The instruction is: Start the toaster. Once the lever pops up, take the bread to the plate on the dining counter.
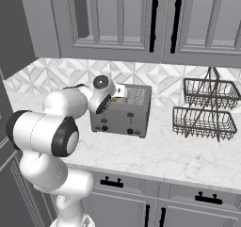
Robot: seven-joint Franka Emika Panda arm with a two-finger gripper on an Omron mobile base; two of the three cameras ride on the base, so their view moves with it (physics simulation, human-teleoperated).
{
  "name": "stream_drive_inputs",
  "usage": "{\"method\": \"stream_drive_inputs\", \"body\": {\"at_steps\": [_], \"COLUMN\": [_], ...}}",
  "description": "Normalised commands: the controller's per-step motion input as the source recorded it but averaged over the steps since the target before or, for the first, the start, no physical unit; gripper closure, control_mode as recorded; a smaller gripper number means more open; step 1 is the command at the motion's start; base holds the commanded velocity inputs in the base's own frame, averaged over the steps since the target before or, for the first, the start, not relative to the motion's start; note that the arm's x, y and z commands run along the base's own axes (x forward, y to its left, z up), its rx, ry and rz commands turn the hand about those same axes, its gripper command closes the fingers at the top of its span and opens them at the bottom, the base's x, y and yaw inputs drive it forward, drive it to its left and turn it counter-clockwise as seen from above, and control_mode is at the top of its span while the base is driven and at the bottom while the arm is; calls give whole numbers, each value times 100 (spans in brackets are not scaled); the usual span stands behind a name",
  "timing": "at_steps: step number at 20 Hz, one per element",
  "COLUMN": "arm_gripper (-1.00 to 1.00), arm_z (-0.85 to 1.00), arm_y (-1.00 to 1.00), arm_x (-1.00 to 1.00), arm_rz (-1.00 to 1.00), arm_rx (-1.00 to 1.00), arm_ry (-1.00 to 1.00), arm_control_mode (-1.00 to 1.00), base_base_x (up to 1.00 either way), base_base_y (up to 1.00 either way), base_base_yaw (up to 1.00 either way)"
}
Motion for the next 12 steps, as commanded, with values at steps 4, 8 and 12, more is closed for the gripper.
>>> {"method": "stream_drive_inputs", "body": {"at_steps": [4, 8, 12], "arm_gripper": [-100, -100, -100], "arm_z": [0, 0, 0], "arm_y": [0, 0, 0], "arm_x": [0, 0, 0], "arm_rz": [0, 0, 0], "arm_rx": [0, 0, 0], "arm_ry": [0, 0, 0], "arm_control_mode": [-100, -100, -100], "base_base_x": [0, 0, 0], "base_base_y": [0, 0, 0], "base_base_yaw": [0, 0, 0]}}
